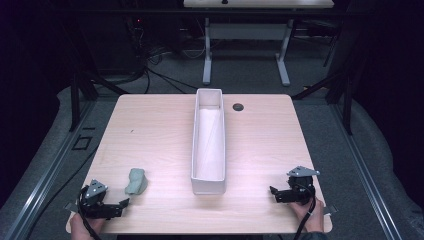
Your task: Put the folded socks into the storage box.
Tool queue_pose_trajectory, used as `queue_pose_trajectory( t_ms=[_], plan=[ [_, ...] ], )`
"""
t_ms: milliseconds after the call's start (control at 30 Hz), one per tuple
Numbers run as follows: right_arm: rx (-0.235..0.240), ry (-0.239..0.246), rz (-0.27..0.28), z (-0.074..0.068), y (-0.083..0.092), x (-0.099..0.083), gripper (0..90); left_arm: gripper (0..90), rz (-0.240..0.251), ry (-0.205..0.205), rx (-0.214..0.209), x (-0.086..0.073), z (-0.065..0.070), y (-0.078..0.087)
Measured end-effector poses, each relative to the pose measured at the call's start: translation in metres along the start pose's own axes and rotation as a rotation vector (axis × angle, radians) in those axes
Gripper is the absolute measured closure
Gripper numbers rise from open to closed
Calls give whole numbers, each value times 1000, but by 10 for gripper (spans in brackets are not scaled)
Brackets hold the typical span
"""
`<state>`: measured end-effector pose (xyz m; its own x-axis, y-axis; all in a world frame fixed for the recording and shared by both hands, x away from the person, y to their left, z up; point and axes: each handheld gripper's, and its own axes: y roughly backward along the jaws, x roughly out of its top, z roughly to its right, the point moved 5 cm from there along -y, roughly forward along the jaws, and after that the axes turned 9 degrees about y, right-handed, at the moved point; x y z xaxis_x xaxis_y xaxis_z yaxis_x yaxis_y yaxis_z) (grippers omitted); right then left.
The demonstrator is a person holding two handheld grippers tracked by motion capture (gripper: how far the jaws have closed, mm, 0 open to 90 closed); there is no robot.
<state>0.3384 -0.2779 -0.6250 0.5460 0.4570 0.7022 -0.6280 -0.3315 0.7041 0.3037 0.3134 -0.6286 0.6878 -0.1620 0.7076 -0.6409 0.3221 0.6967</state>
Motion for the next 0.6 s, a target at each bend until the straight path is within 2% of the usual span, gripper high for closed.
queue_pose_trajectory(
  t_ms=[333, 467, 600],
  plan=[
    [0, 2, 0, 0, 0, 0, 0, 0, -5, 10, 15, 0, -1, 0],
    [0, 2, -1, 0, 0, 0, 0, 2, -29, 11, 24, 3, -1, 0],
    [0, 3, -1, 1, 0, 0, 0, 2, -23, 41, 14, 9, 1, 6]
  ],
)
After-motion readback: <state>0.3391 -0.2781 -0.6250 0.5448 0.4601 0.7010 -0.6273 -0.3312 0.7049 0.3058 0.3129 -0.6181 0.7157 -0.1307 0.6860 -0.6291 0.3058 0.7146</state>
